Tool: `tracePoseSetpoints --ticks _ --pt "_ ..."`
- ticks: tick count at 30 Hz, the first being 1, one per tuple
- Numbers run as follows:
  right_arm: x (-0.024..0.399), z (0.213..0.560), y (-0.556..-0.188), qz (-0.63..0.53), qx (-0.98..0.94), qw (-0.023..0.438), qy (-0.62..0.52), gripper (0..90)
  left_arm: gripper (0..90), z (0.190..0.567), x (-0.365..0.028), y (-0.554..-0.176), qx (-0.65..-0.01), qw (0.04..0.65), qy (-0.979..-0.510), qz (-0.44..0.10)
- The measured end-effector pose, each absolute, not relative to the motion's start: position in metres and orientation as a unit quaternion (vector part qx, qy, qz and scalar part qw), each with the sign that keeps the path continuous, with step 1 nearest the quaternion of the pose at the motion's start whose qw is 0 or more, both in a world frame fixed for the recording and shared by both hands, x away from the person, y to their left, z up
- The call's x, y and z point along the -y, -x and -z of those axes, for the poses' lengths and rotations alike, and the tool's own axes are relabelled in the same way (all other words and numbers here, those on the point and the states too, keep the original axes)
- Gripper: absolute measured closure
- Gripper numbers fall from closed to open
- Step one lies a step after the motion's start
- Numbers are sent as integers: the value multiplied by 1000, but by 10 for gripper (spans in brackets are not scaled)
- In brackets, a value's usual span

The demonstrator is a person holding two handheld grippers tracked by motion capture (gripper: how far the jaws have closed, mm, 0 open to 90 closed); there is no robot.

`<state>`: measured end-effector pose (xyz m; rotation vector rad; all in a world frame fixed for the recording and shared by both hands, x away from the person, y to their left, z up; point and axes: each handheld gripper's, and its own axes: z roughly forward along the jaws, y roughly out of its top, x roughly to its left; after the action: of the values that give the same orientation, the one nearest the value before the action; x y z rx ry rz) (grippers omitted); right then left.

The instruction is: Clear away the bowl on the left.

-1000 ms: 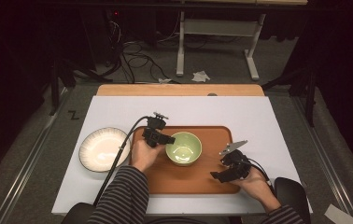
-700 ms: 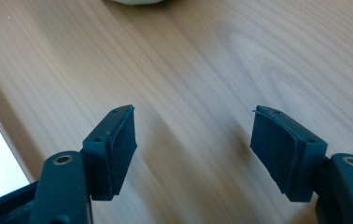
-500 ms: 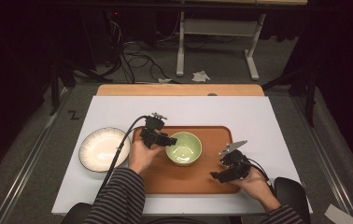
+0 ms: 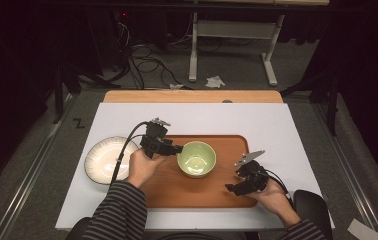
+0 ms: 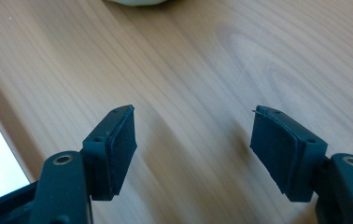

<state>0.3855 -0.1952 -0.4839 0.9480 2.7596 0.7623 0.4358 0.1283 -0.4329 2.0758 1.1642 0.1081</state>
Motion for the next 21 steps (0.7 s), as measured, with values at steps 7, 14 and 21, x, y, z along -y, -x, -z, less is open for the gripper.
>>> tracePoseSetpoints --ticks 7,14,21 --pt "194 484 -385 -251 -914 63 -312 327 464 432 -136 -430 -455 371 -808 -42" --pt "195 484 -386 -253 -913 63 -312 327 458 429 -143 -425 -454 369 -810 -46" --pt "195 484 -386 -250 -914 63 -313 327 456 426 -149 -420 -455 372 -808 -50"
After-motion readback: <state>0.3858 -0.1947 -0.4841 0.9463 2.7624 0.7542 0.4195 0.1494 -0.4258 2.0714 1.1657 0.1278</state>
